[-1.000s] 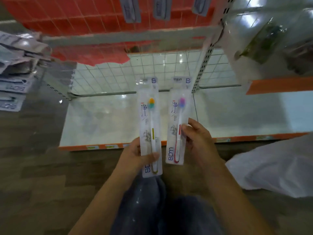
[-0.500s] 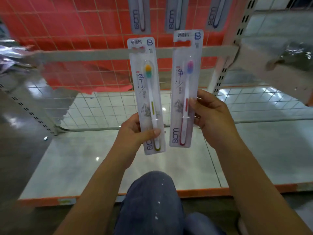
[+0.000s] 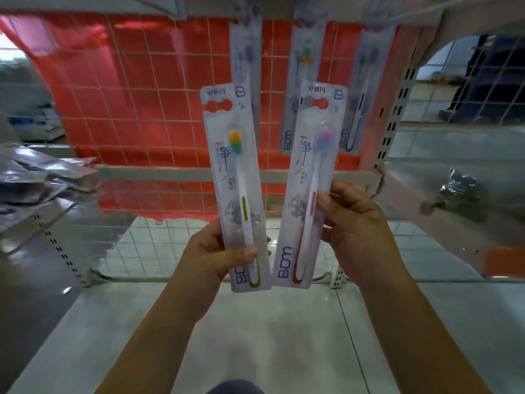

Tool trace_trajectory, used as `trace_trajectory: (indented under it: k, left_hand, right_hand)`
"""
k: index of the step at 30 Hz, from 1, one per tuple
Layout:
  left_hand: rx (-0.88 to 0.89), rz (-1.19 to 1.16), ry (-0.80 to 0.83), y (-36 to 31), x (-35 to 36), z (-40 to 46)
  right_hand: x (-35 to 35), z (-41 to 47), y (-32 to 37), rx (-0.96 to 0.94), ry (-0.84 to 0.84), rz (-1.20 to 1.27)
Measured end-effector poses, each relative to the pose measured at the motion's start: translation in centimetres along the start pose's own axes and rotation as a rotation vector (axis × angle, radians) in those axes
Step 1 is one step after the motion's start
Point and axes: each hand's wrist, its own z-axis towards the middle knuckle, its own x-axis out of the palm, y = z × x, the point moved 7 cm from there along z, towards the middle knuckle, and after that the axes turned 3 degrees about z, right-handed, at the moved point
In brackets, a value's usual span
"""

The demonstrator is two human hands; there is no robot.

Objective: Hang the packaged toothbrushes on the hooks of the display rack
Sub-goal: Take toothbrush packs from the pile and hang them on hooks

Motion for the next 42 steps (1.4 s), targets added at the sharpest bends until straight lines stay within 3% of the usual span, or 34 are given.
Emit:
trace_trajectory:
  k: [8,18,25,30,42]
  left_hand:
    - [0.039,-0.020,-0.173,-1.1,-3.1,1.1]
    - [0.114,0.048,-0.281,-1.6,-5.0,3.0]
    - [0.102,0.034,-0.249,-1.2,-5.6,4.1]
    - [0.089,0.049,-0.239,-0.7,-6.2,5.0]
    - [0.004,0.027,-0.229,1.7,-7.3,5.8]
  right_hand:
    - [1.2,3.6,-0.7,0.025,-0.020,0.055]
    - [6.4,7.8,2.9,-0.101,0.054,0.055]
    - [9.3,7.4,3.2,-0.119,0.167,0.002]
    - [9.8,7.5,2.9,-0.125,0.163,0.001]
    - [9.7,7.6,3.9,-0.324,0.134,-0.269]
